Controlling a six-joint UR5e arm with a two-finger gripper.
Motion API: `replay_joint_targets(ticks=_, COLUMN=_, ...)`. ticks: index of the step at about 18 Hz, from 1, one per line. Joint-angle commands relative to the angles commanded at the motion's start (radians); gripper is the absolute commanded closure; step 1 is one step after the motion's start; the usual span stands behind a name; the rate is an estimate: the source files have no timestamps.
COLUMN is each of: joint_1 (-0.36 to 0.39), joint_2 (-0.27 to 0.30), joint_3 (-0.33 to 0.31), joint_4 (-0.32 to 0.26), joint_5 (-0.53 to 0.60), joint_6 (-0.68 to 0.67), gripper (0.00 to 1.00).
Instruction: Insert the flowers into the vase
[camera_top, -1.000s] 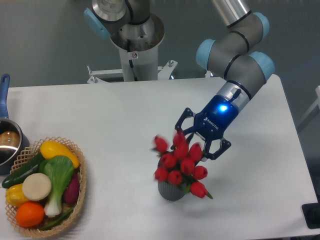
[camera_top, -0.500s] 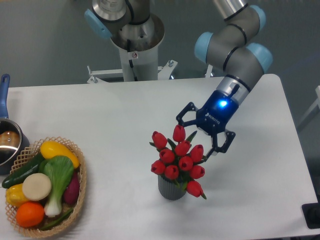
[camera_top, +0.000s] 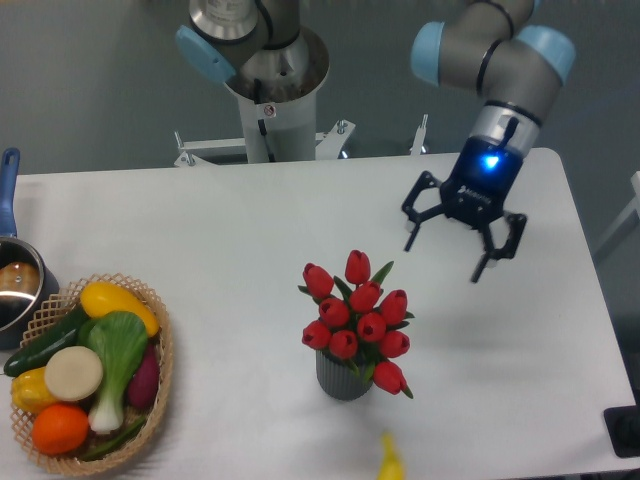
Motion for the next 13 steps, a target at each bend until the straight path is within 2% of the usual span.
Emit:
replay_joint_targets(ticks=2, joint_1=-0.003, joint_2=-0.005, joint_3=0.043, joint_4=0.000, joint_5=0.164, joint_6=0.000, gripper=0.00)
replay_joint_targets(ticks=5, joint_1=-0.002, joint_2=-0.029, joint_3=0.094, joint_4=-0.003, joint_5=0.342, joint_6=0.006, gripper=0.00)
replay_joint_targets(ticks=8, joint_1=-0.003, joint_2=-0.058, joint_3=0.105, joint_4=-0.005, joint_5=0.549, joint_6=0.101, gripper=0.00)
replay_joint_targets(ticks=13, joint_1=-0.005, joint_2=-0.116, joint_3=0.149, joint_4=-0.015, joint_5=0.732, joint_6=0.158, gripper=0.00)
